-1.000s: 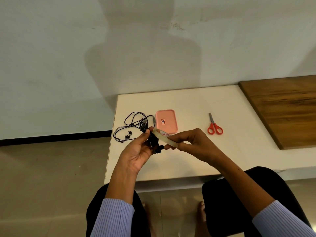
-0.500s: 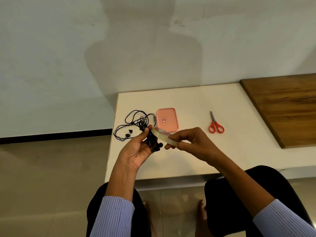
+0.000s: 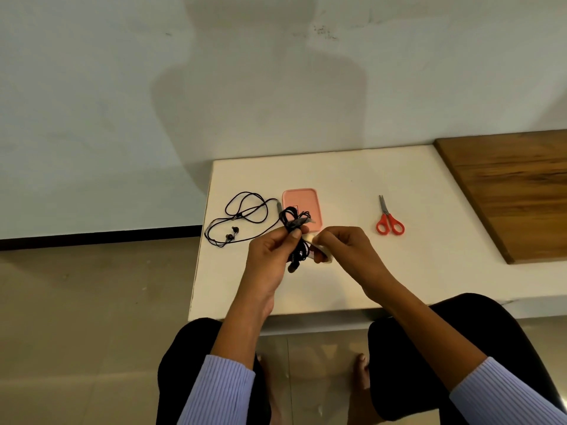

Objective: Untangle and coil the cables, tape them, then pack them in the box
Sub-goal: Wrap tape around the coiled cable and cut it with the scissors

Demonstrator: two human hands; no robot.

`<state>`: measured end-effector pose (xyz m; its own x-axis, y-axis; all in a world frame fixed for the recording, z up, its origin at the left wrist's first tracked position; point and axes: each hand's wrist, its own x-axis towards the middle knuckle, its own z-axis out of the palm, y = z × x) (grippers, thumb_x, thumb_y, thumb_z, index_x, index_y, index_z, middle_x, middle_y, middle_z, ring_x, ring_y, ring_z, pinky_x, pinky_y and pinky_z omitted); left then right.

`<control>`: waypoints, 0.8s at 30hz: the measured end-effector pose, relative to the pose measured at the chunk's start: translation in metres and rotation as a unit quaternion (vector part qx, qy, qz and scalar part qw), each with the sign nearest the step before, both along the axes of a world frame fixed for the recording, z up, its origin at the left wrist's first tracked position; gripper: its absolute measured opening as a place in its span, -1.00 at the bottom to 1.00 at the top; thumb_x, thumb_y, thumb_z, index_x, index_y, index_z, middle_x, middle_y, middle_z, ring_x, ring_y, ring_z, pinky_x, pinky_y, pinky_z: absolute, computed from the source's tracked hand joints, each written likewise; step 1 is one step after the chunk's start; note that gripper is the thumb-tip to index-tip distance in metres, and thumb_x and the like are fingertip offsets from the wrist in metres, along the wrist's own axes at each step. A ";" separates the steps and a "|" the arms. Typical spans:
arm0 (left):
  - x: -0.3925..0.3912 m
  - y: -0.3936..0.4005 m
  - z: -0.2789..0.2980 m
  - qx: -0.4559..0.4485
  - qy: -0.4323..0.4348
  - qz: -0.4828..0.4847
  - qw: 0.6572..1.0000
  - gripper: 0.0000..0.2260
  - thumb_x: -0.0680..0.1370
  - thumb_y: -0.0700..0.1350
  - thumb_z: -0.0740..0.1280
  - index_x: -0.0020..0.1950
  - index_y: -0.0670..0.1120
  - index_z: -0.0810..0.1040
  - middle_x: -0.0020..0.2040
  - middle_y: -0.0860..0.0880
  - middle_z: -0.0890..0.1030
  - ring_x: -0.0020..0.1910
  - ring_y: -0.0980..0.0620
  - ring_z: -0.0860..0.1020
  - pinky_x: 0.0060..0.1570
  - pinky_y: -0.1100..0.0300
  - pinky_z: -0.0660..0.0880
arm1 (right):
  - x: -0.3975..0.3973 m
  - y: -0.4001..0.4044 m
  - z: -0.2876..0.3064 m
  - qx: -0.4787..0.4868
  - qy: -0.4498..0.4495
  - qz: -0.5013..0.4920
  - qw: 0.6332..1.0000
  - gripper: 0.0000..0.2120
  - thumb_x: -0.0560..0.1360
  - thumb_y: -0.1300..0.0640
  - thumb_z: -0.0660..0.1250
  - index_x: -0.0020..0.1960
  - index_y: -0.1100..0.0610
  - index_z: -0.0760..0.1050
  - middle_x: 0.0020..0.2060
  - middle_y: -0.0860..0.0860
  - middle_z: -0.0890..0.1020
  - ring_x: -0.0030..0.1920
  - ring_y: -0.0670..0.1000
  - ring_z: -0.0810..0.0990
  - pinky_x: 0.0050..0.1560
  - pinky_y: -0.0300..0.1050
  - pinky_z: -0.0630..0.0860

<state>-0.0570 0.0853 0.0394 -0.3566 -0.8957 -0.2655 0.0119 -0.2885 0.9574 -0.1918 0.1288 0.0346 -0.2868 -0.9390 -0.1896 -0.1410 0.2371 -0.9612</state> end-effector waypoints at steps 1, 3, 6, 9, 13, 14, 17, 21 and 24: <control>-0.002 0.001 0.000 -0.011 -0.013 -0.003 1.000 -0.82 0.57 -0.19 0.27 -0.05 0.00 0.67 -0.21 0.07 0.68 -0.08 0.03 0.60 0.00 0.12 0.48 | 0.001 -0.001 0.000 0.005 0.003 -0.008 1.000 -0.71 0.52 0.20 0.23 -0.34 0.20 0.56 -0.43 0.04 0.61 -0.36 -0.10 0.53 -0.30 -0.43 0.44; -0.005 0.003 -0.001 -0.019 -0.029 -0.004 0.999 -0.82 0.57 -0.18 0.28 -0.02 0.01 0.67 -0.10 0.03 0.70 0.03 0.00 0.62 0.10 0.11 0.48 | 0.002 -0.001 0.001 0.014 0.008 -0.014 1.000 -0.69 0.52 0.17 0.23 -0.36 0.22 0.54 -0.44 0.05 0.59 -0.39 -0.13 0.51 -0.29 -0.42 0.42; -0.006 0.000 -0.001 0.002 -0.018 0.011 1.000 -0.82 0.58 -0.18 0.27 -0.04 -0.03 0.67 -0.10 -0.06 0.69 0.01 -0.13 0.63 0.12 -0.01 0.49 | 0.001 -0.003 0.001 0.029 0.000 -0.007 1.000 -0.69 0.53 0.17 0.21 -0.30 0.28 0.56 -0.39 0.09 0.60 -0.32 -0.10 0.50 -0.13 -0.24 0.40; -0.005 -0.002 0.000 0.029 0.009 0.024 0.999 -0.83 0.57 -0.19 0.27 -0.07 -0.05 0.66 -0.14 -0.07 0.67 -0.11 -0.04 0.61 -0.01 0.07 0.51 | -0.002 -0.004 -0.001 0.035 -0.029 0.003 0.999 -0.67 0.54 0.20 0.18 -0.34 0.19 0.57 -0.42 0.00 0.60 -0.27 -0.08 0.51 0.05 -0.06 0.45; -0.004 -0.004 -0.001 0.052 0.033 0.032 0.998 -0.85 0.57 -0.18 0.27 -0.05 -0.07 0.65 -0.11 -0.09 0.66 -0.09 -0.02 0.60 -0.07 0.11 0.50 | -0.005 -0.003 -0.004 0.038 -0.044 0.022 0.998 -0.69 0.54 0.21 0.17 -0.25 0.28 0.61 -0.35 0.03 0.63 -0.17 -0.04 0.54 0.21 0.07 0.43; -0.004 -0.005 -0.002 0.053 0.035 0.032 0.997 -0.85 0.56 -0.18 0.28 -0.04 -0.07 0.65 -0.12 -0.08 0.67 -0.10 -0.01 0.60 -0.08 0.13 0.50 | -0.005 -0.003 -0.004 0.039 -0.045 0.025 0.998 -0.68 0.54 0.22 0.16 -0.23 0.30 0.61 -0.34 0.05 0.64 -0.17 -0.03 0.54 0.20 0.06 0.44; -0.003 -0.005 -0.002 0.033 0.022 0.023 0.999 -0.85 0.56 -0.18 0.28 -0.05 -0.05 0.65 -0.15 -0.04 0.67 -0.15 0.08 0.61 -0.09 0.21 0.51 | -0.004 -0.001 -0.002 0.042 -0.060 0.012 0.997 -0.64 0.55 0.19 0.13 -0.31 0.24 0.58 -0.39 0.00 0.62 -0.24 -0.06 0.53 0.13 0.00 0.47; -0.006 -0.003 -0.003 0.025 0.017 0.012 0.999 -0.84 0.57 -0.19 0.27 -0.03 -0.05 0.65 -0.15 -0.05 0.67 -0.18 0.08 0.59 -0.20 0.27 0.52 | -0.005 -0.002 -0.004 0.047 -0.060 -0.002 0.997 -0.65 0.55 0.17 0.13 -0.33 0.23 0.54 -0.44 -0.01 0.60 -0.30 -0.08 0.52 0.15 0.00 0.47; -0.006 -0.004 -0.004 0.052 0.033 0.025 0.998 -0.85 0.56 -0.19 0.28 -0.05 -0.06 0.66 -0.18 -0.02 0.66 -0.19 0.08 0.58 -0.18 0.20 0.50 | -0.007 -0.002 -0.002 0.042 -0.081 0.014 0.996 -0.67 0.54 0.20 0.13 -0.29 0.25 0.57 -0.40 0.05 0.61 -0.29 -0.06 0.53 0.07 -0.06 0.50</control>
<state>-0.0631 0.0813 0.0355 -0.3325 -0.8814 -0.3356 0.0912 -0.3842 0.9187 -0.1989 0.1263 0.0326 -0.2203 -0.9247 -0.3103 0.0076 0.3165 -0.9486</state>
